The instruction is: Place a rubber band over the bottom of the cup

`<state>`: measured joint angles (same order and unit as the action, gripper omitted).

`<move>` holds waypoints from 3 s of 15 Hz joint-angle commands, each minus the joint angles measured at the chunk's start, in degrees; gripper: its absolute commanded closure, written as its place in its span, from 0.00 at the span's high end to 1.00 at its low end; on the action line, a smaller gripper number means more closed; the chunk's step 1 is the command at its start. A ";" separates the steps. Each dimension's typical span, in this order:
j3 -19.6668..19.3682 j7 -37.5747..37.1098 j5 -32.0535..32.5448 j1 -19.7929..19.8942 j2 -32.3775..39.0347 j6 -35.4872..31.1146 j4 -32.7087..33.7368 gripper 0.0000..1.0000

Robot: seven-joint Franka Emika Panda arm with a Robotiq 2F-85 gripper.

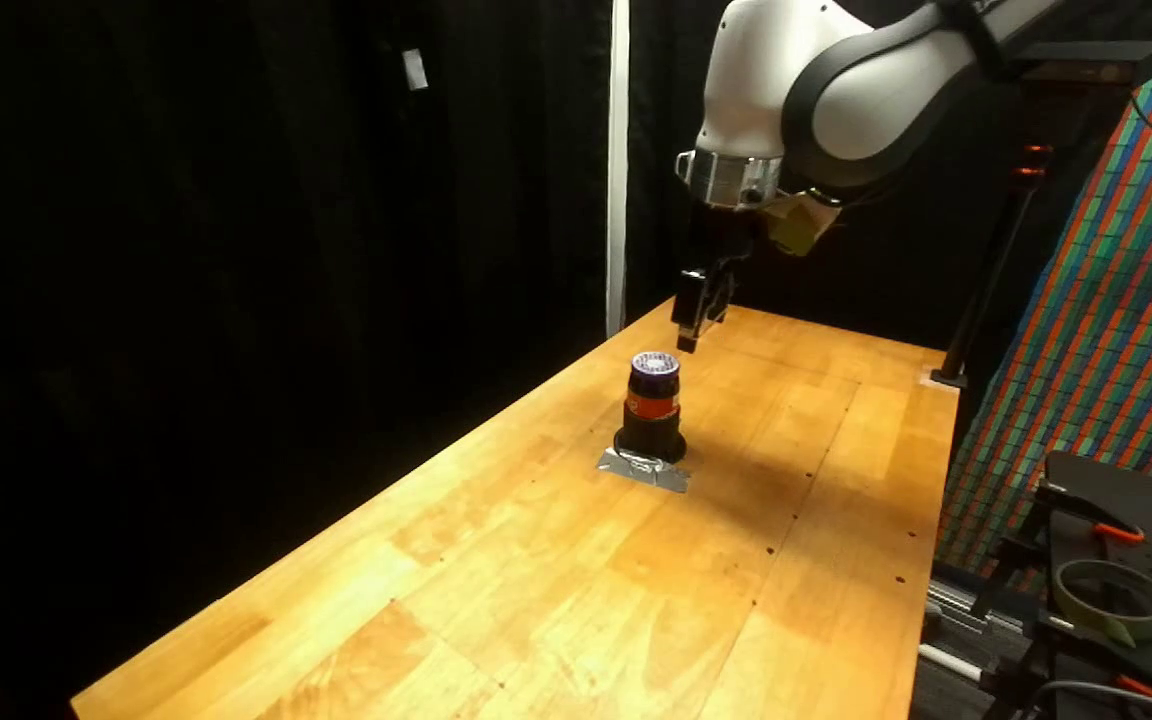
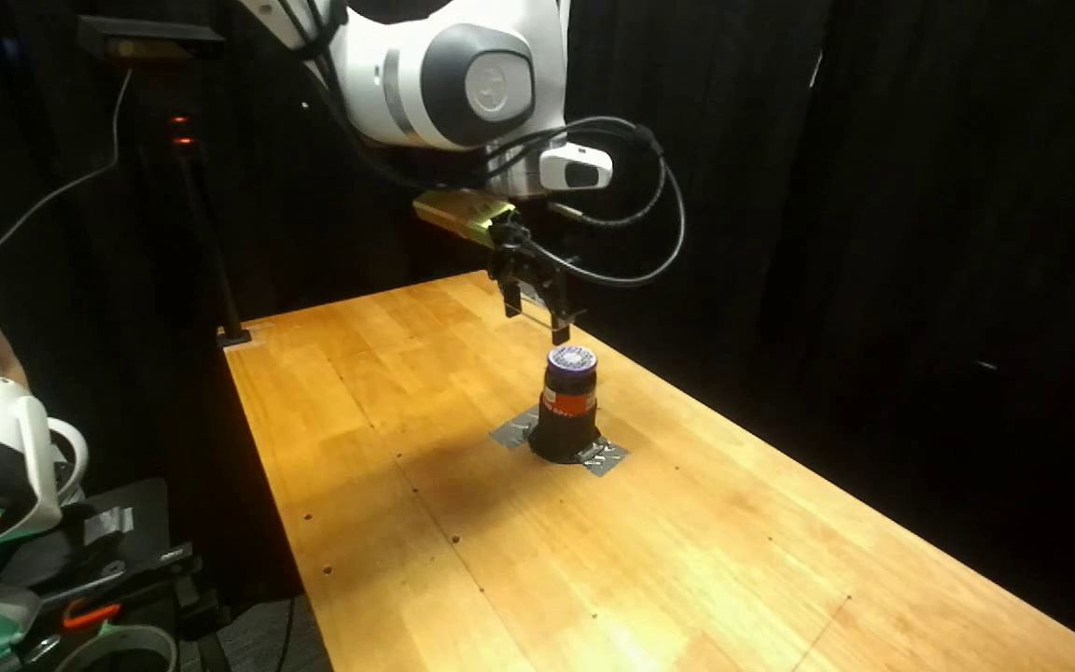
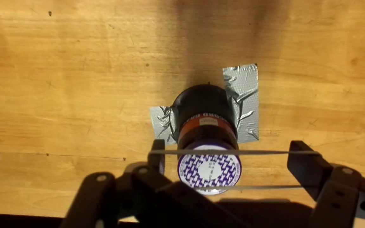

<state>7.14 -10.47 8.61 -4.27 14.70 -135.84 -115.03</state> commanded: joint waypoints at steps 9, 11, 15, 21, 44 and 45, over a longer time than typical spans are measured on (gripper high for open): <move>-4.38 -0.34 -1.77 -3.40 19.51 -0.24 22.43 1.00; -4.73 -0.05 -2.00 -3.48 21.13 0.15 24.07 1.00; -4.51 1.19 -3.16 -2.89 23.22 2.98 25.97 1.00; -4.74 0.86 -4.32 -3.10 24.36 11.27 28.14 1.00; -3.94 13.68 -5.88 -0.89 23.82 35.10 28.19 1.00; -4.12 12.74 -5.60 -1.20 23.58 32.98 27.05 1.00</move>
<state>3.81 3.92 1.48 -4.48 39.79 -99.03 -83.54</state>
